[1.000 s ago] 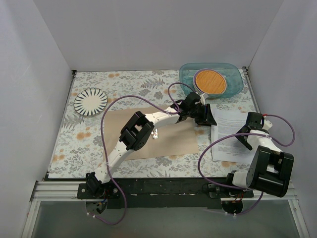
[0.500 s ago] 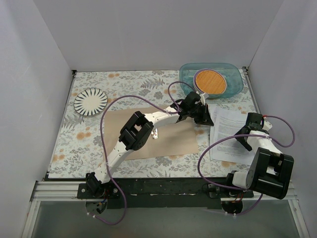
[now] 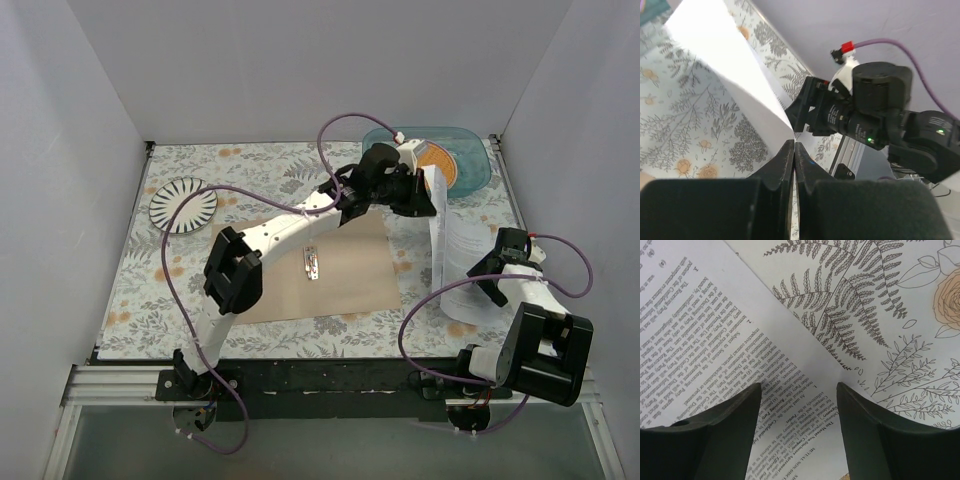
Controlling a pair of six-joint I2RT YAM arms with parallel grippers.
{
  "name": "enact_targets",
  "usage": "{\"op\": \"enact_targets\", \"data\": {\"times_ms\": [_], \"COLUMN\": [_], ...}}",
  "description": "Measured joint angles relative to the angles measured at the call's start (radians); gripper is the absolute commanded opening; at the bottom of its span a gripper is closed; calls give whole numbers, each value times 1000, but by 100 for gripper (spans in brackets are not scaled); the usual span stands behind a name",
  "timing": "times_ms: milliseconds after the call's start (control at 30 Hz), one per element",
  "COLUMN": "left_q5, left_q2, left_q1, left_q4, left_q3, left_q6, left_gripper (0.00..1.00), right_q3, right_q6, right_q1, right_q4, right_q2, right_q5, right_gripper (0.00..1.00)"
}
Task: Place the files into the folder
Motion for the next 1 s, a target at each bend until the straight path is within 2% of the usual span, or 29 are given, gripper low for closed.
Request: {"op": "enact_targets", "data": {"times_ms": [167,500,567,733,867,1000], "left_q5": [-14,-26,-25,-12,-10,-10], "left_q2": [-64,-93,-138,-310,-505,-697], "left_q1": [6,-7,-7,-7,-7,-7], "left_q4": [-30,-215,-252,-341,-382,-394], "left_q3": [3,63,63,63,34,-12], "left_q6": [51,180,227,372,496,583], "left_gripper": [0,0,0,0,0,0], "right_q3": [0,27,24,-22,-23,-93], "right_q6": [0,-5,-21,-83,-95,-5], "right_q1": [0,0,0,-1,0,0], "right_q4": [-53,-93,-54,205,396,698], "right_q2": [-23,-137,-192,-372,-390,-400], "right_q5": [-3,-67,-143,-473,-718,-987], "right_gripper": [72,78,79,84,86,87]}}
